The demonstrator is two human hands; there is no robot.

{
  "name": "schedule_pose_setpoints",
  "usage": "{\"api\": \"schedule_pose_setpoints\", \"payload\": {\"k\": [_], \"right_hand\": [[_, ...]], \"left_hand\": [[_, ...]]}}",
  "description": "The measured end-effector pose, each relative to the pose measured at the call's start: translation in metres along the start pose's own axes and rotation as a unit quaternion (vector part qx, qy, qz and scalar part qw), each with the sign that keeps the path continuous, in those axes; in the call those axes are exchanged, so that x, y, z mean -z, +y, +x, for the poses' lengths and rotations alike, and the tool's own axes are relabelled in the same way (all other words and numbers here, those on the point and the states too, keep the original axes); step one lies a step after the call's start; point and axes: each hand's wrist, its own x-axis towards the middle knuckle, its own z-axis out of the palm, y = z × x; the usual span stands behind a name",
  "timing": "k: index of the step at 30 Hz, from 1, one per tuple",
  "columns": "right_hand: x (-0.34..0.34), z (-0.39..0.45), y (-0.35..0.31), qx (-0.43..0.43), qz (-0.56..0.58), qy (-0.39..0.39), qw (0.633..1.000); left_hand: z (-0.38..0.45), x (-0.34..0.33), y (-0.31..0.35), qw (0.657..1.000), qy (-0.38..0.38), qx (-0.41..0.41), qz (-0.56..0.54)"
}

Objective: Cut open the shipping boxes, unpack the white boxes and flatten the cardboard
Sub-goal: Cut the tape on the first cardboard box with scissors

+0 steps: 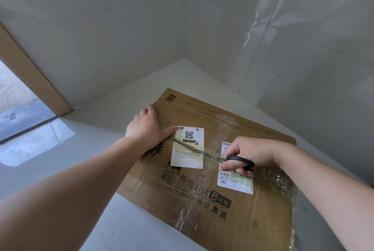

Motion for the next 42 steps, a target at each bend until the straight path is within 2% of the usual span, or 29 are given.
{"api": "schedule_pose_setpoints", "payload": {"k": [12, 19, 27, 30, 37, 42], "right_hand": [[-0.007, 0.007, -0.005, 0.032, -0.031, 0.022, 0.999], [-0.01, 0.011, -0.018, -0.006, 0.016, -0.004, 1.0], [-0.012, 0.018, -0.021, 0.026, -0.038, 0.02, 0.999], [-0.013, 0.019, -0.022, 0.02, -0.026, 0.014, 0.999], [-0.015, 0.027, -0.028, 0.012, 0.016, -0.007, 1.0], [-0.015, 0.035, -0.027, 0.022, 0.003, 0.006, 1.0]], "left_hand": [[-0.004, 0.004, -0.007, 1.0, -0.004, 0.002, -0.027], [-0.009, 0.011, -0.01, 0.999, -0.016, 0.005, -0.046], [-0.011, 0.014, -0.011, 0.998, -0.019, 0.009, -0.057], [-0.011, 0.014, -0.013, 0.998, -0.019, 0.011, -0.063], [-0.007, 0.019, -0.029, 0.978, -0.031, 0.056, -0.2], [-0.009, 0.018, -0.035, 0.97, -0.052, 0.043, -0.234]]}}
